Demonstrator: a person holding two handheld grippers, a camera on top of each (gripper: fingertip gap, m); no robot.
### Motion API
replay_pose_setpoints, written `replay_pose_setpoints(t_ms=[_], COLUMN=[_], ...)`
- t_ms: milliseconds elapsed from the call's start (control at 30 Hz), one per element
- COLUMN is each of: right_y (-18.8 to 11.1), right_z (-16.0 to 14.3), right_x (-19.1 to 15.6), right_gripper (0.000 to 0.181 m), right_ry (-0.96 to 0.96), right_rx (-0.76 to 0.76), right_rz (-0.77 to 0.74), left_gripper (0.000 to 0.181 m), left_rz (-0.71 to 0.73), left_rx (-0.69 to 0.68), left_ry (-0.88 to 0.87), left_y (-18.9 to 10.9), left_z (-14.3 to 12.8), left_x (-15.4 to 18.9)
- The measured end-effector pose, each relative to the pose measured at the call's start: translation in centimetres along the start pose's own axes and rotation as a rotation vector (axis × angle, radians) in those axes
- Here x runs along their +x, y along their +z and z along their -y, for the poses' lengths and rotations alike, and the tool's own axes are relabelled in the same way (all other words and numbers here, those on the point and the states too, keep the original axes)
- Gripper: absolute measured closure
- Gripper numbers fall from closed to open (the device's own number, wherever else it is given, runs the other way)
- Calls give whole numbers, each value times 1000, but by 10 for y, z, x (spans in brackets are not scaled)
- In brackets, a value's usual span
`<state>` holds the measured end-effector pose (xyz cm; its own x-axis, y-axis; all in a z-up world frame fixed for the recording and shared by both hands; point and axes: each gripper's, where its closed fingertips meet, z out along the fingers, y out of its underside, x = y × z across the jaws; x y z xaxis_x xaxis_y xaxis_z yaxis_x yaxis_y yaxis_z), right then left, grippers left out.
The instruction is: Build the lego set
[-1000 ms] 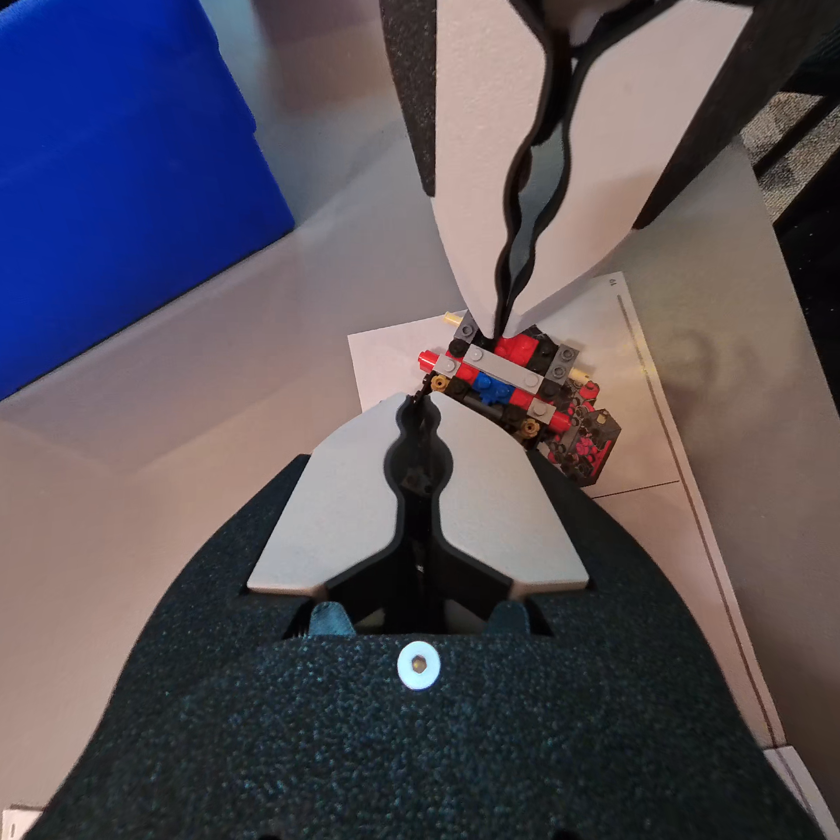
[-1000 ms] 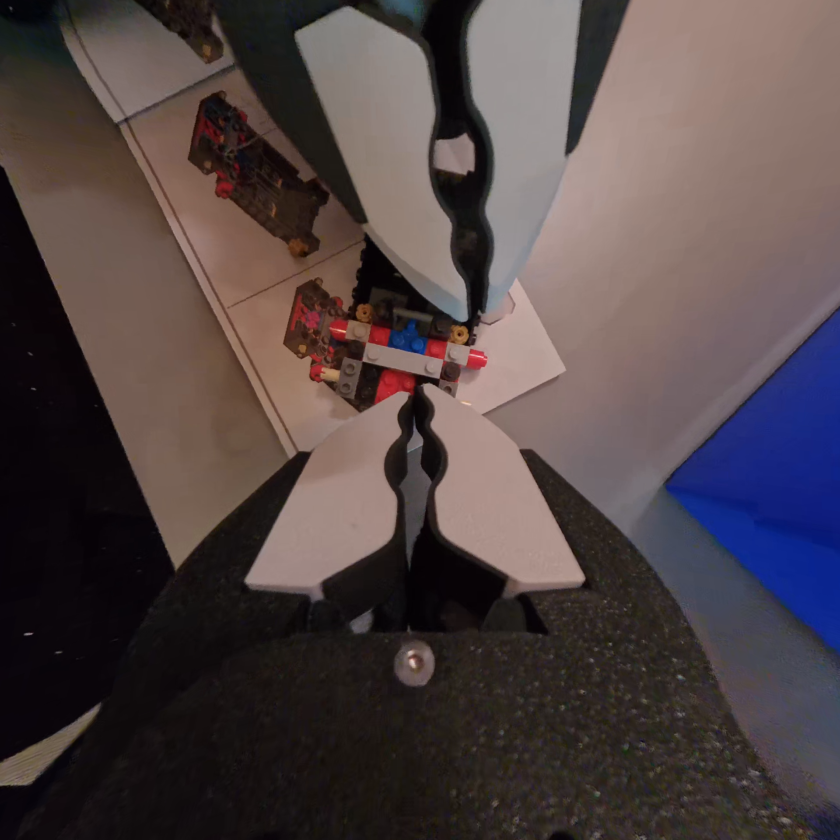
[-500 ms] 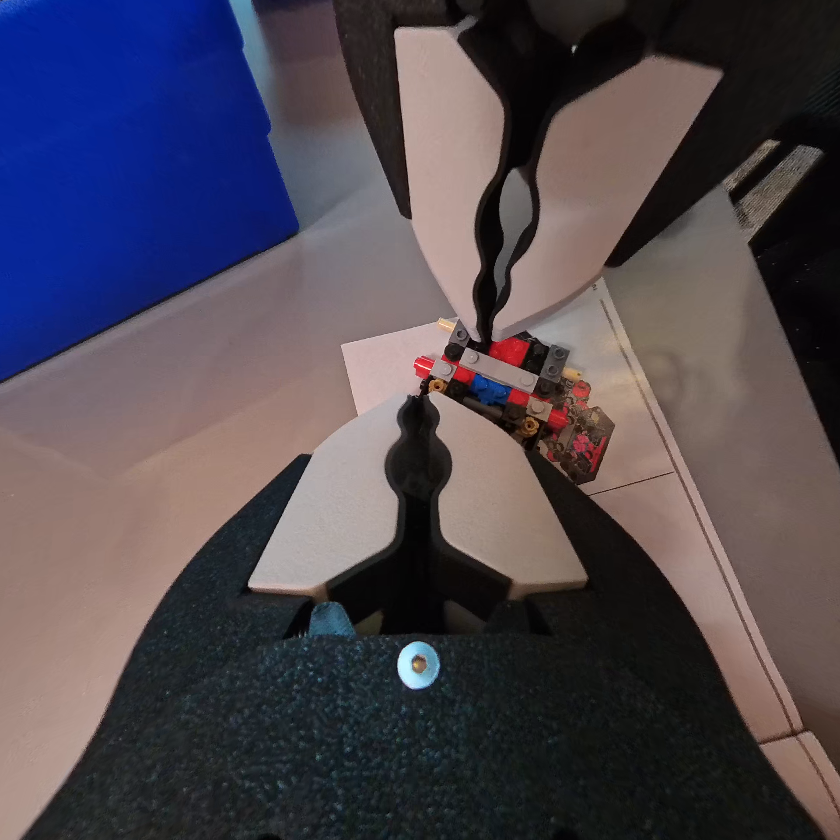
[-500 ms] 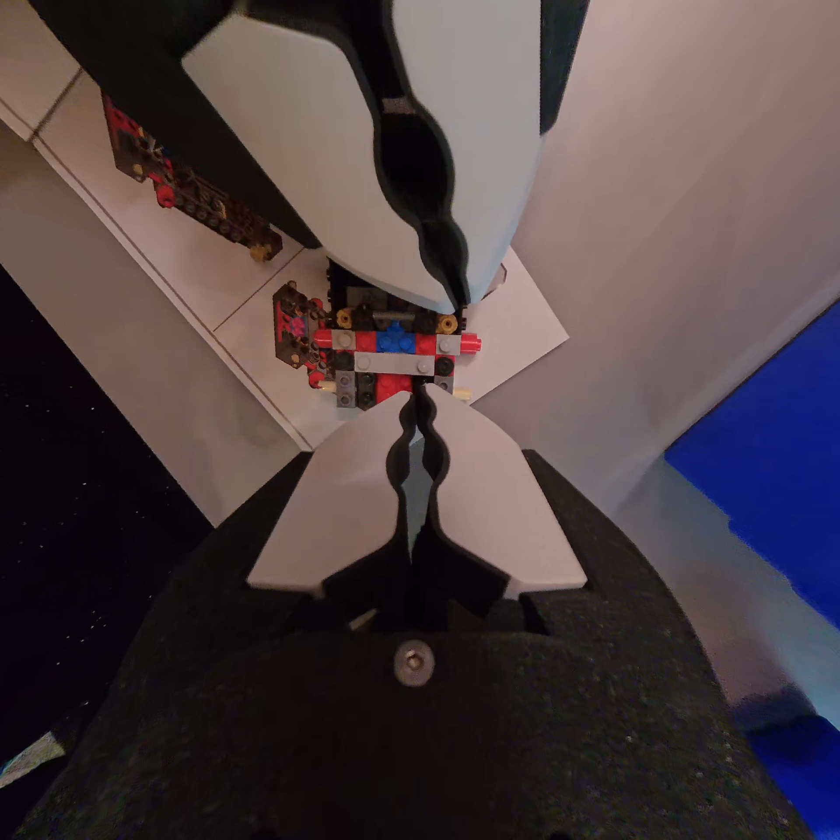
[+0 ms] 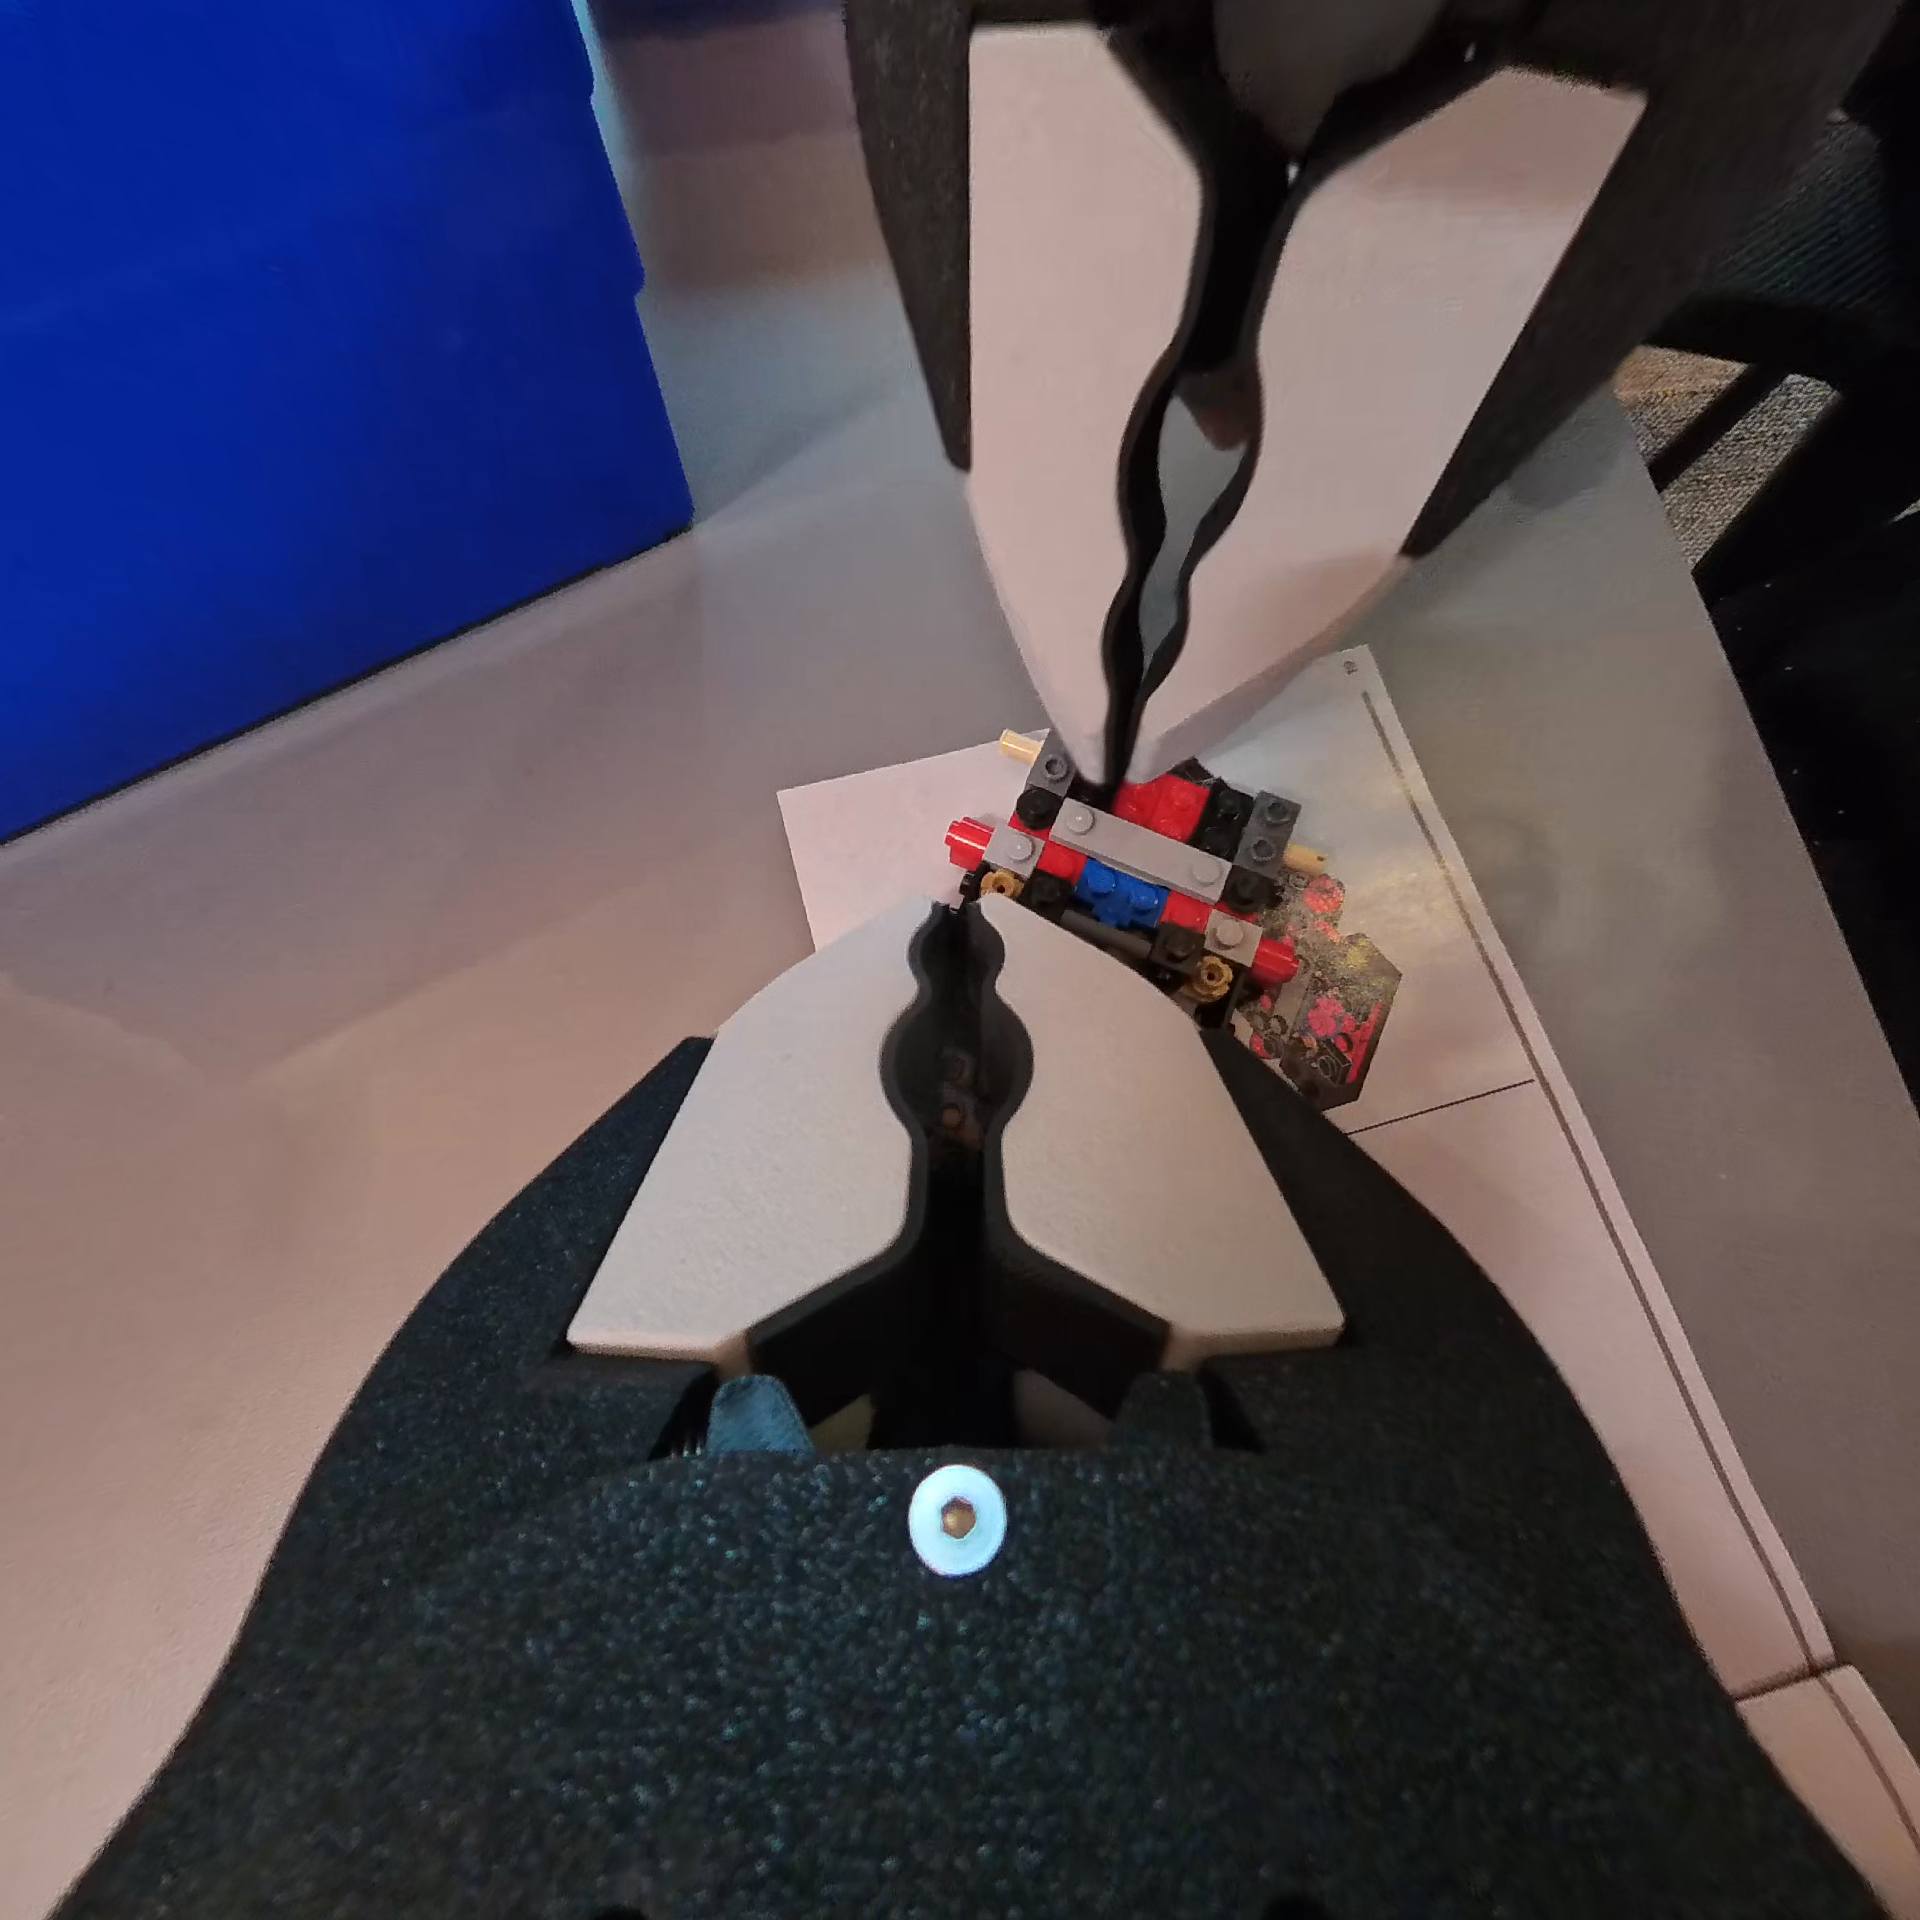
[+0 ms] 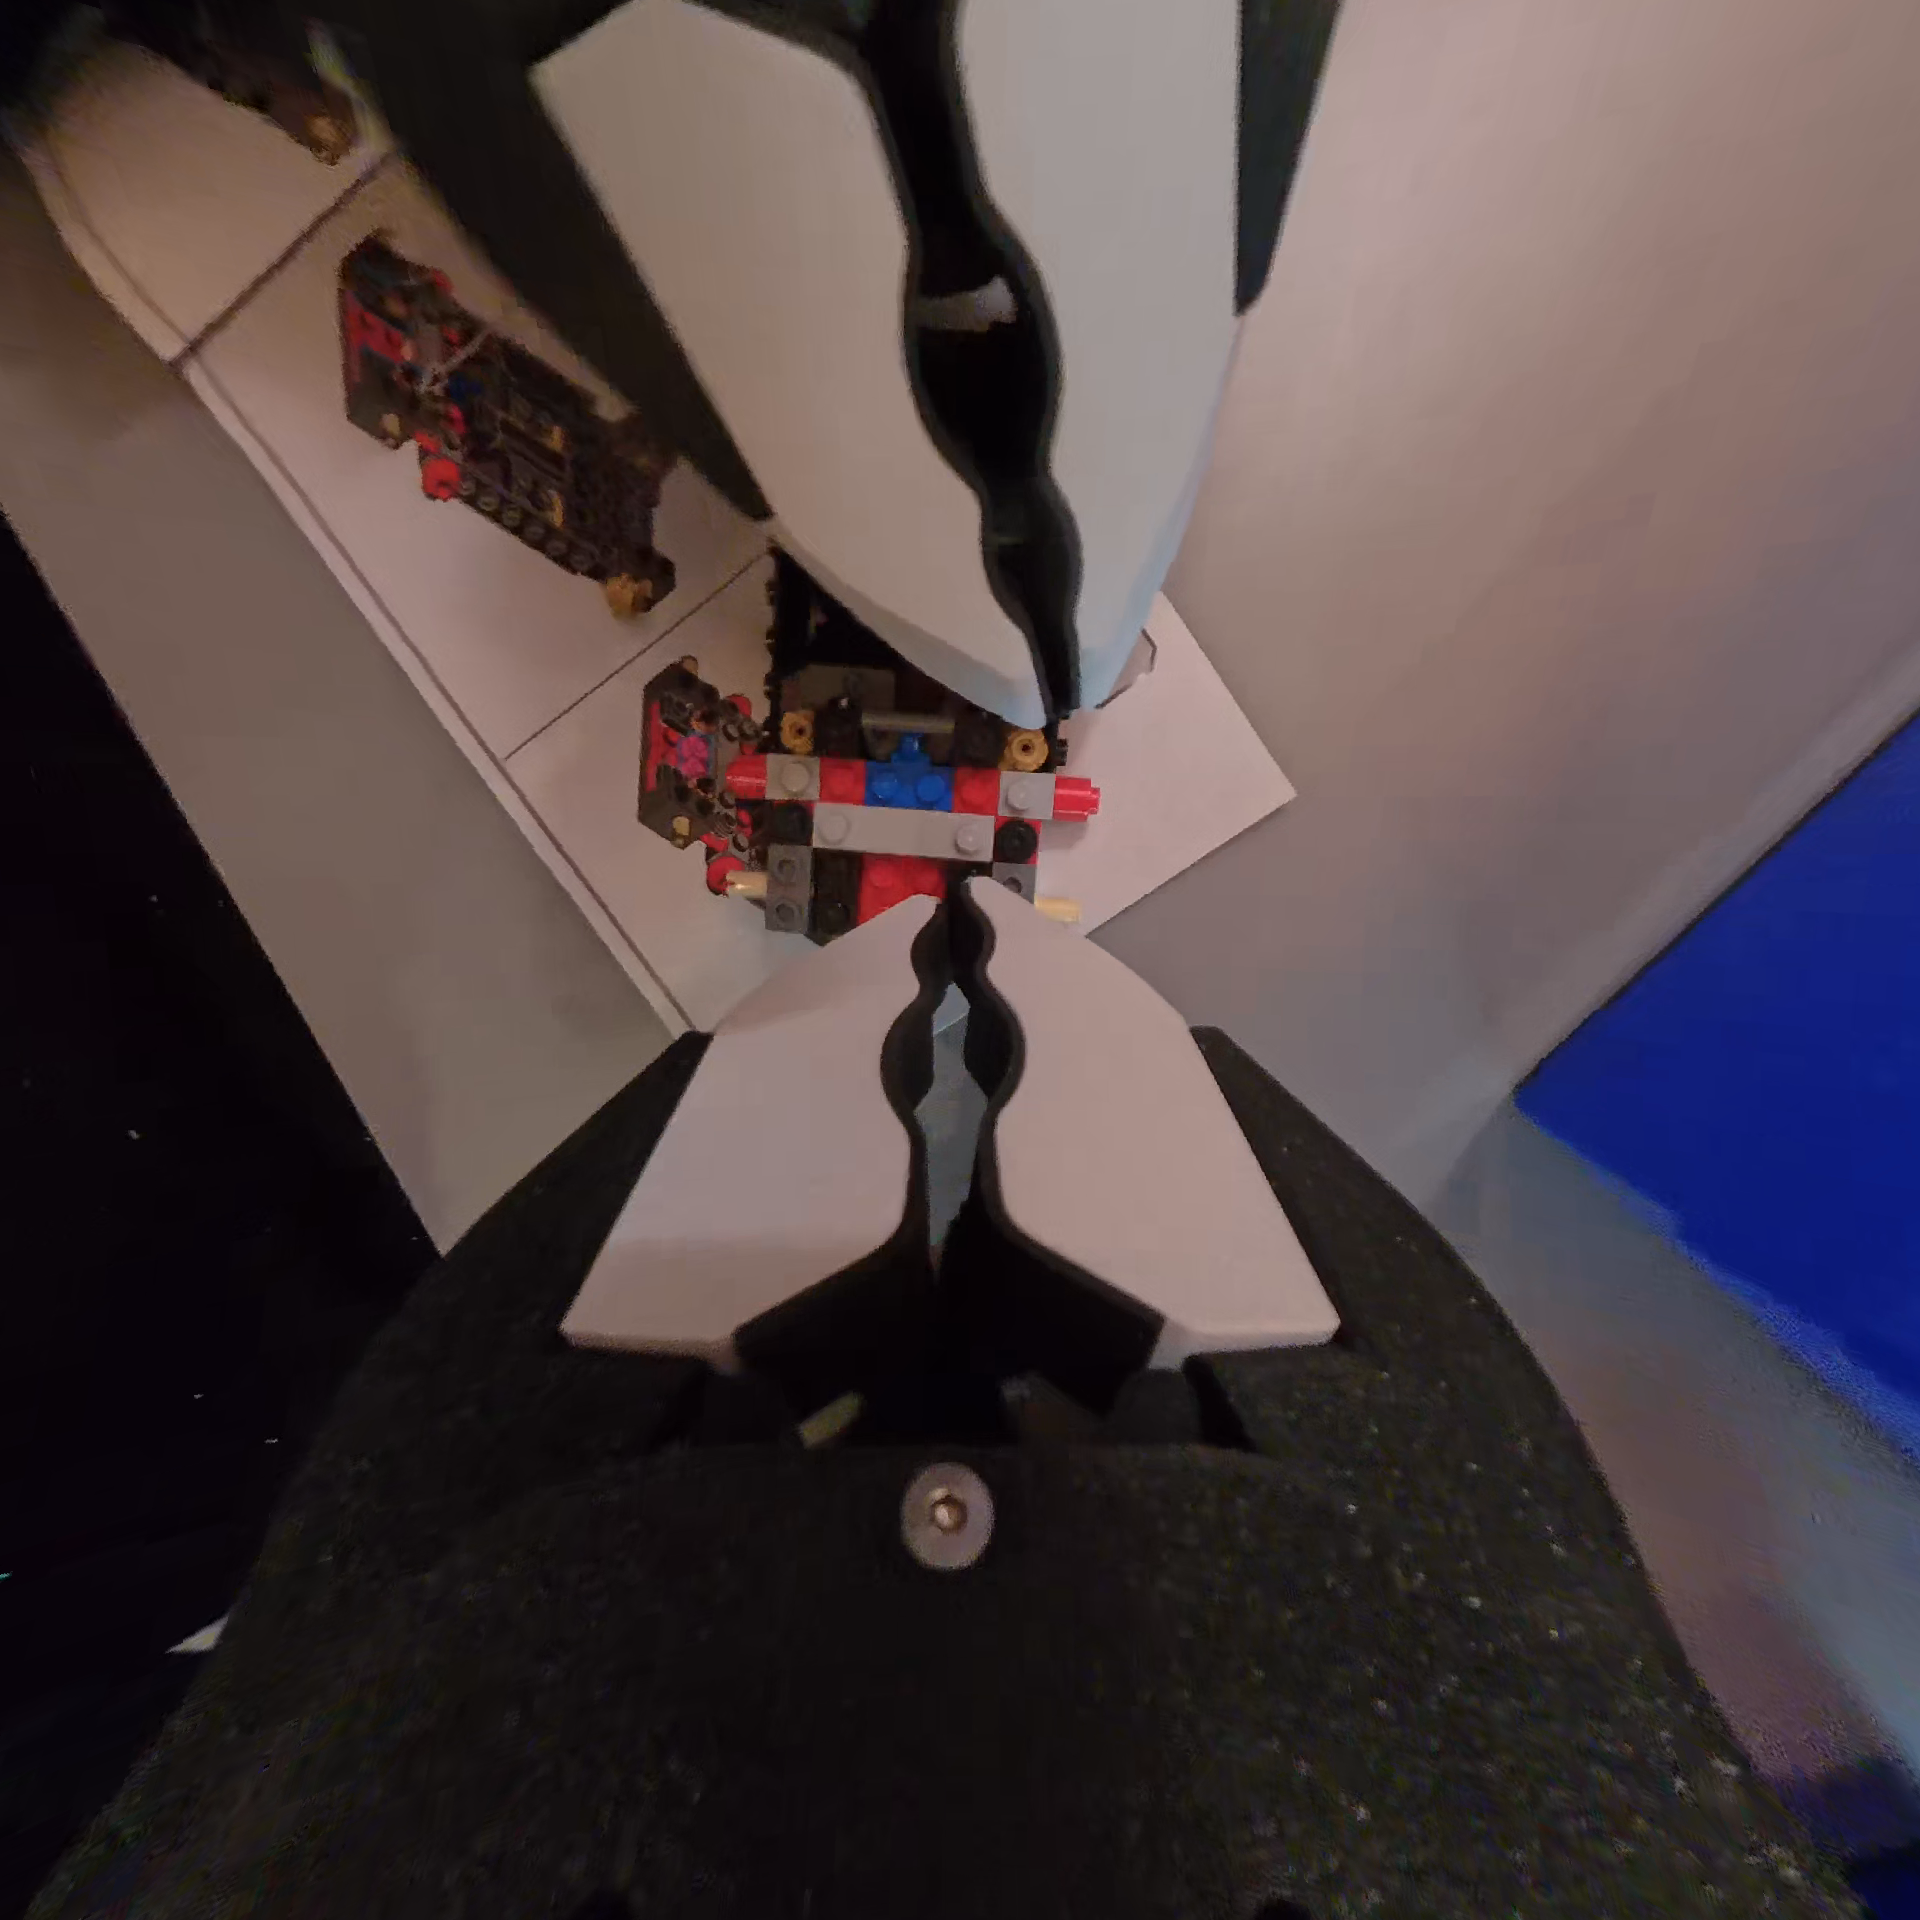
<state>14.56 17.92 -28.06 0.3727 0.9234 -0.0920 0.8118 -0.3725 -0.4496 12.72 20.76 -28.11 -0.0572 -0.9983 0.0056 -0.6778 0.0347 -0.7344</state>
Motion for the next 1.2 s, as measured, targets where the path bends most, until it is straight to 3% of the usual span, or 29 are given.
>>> replay_pose_setpoints(t_ms=[167, 333, 533, 733, 1033, 1200], right_y=[-33, -13, 1, 2, 2, -6], right_z=[9, 1, 3, 2, 3, 5], right_x=[9, -1, 3, 2, 3, 6], right_gripper=[181, 181, 181, 181, 180, 181], right_ry=[-48, -184, -183, -13, 10, -44], right_rx=[252, 135, 51, 47, 38, 117], right_rz=[-52, -37, -21, 46, -34, -99], left_gripper=[172, 166, 164, 164, 158, 155], left_rz=[10, 66, 195, 331, 457, 499], left_rx=[23, 17, 46, 111, 133, 171], left_ry=[-12, 12, -5, -107, -179, -188], left_y=[-2, -22, -63, -102, -126, -140], left_z=[1, 7, 7, 2, -14, -19], left_x=[-4, -8, -13, -23, -26, -30])
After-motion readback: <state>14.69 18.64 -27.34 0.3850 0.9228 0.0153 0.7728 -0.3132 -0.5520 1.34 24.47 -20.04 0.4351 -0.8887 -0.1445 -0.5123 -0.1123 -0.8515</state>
